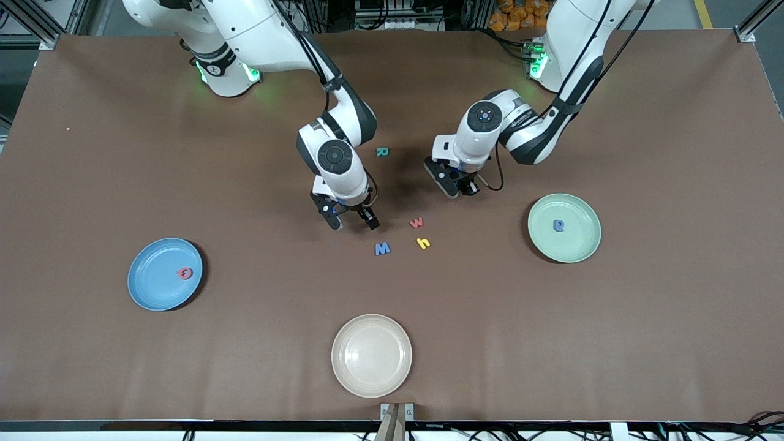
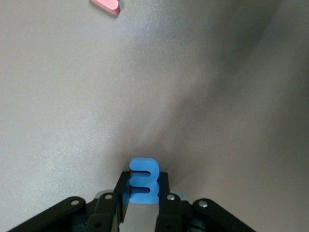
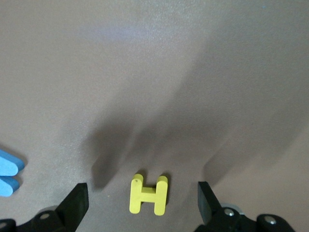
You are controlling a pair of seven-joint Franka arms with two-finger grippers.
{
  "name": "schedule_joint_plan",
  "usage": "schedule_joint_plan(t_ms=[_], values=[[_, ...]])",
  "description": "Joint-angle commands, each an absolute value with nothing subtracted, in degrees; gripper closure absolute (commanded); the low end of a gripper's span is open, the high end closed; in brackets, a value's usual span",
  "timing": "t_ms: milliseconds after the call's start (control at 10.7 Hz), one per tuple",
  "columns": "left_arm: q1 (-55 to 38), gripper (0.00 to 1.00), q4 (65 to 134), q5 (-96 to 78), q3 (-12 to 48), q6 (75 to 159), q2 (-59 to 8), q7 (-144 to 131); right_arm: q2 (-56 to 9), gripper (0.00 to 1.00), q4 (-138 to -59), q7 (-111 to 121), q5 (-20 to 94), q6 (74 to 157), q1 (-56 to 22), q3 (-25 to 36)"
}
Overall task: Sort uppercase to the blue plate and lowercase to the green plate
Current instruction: 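Grasp the blue m with the left gripper while the right gripper reaches the H, then grasp the yellow H with the right gripper while the left gripper lifts the m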
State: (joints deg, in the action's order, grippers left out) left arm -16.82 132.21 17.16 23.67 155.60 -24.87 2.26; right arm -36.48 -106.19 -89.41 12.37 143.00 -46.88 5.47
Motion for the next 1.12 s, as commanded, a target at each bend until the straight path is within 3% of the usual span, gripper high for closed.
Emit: schedule_joint_plan(t_ms=[0,560,653,840,933,1027], values=[[-16.2,0.83,132.4,19.4,23.6,157.4,-25.2,2.0,-36.2,0.0,-107.2,-91.1,13.4,143.8,-47.9,5.9],[-4.6,0.94,132.2,19.9,23.9,152.2,-19.4,6.7,-36.2,0.0,-107.5,-91.1,13.4,143.8,-48.3,5.9],[-1.3,0.94,132.0,19.8,24.0,150.3,-18.1,9.4,-36.2,0.2,-107.6,-91.1,13.3,143.9,-48.4,6.0],[5.0,0.94,131.5,19.7,24.0,147.9,-16.1,17.1,-36.2,0.93,-107.7,-91.1,12.7,143.9,-48.6,6.0],[7.8,0.95,131.4,19.3,24.0,147.0,-15.1,21.6,-36.2,1.0,-107.7,-91.1,12.6,143.9,-48.9,6.0],[10.5,0.95,131.5,19.3,24.1,146.9,-14.8,24.5,-36.2,1.0,-107.7,-91.1,12.6,143.9,-48.9,6.1]])
